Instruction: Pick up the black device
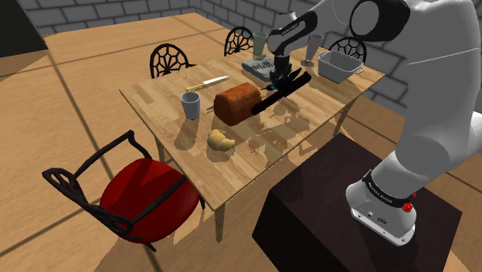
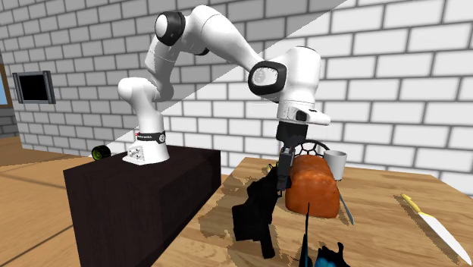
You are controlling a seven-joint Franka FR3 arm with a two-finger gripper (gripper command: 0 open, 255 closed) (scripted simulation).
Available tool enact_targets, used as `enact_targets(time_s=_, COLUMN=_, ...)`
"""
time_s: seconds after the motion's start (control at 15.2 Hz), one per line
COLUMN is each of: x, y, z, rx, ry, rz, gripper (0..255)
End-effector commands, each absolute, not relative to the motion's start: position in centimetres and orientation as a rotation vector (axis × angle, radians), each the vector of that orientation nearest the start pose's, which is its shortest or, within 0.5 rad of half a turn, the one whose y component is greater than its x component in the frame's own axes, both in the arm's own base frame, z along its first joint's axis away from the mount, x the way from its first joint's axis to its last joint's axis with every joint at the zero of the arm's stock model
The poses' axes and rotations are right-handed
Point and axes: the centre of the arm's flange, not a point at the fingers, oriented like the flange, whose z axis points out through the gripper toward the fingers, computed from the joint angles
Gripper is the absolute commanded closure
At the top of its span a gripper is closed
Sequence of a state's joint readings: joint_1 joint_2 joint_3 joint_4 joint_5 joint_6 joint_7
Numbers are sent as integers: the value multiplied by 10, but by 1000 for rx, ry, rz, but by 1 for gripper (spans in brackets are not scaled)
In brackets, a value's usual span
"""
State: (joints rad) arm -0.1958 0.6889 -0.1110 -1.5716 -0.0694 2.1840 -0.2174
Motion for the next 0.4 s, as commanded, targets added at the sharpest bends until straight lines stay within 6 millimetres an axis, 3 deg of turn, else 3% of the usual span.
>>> enact_targets(time_s=0.0, x=663, y=-202, z=244, rx=-3241, ry=40, rz=166, gripper=255)
enact_targets(time_s=0.33, x=663, y=-202, z=260, rx=-3241, ry=40, rz=166, gripper=255)
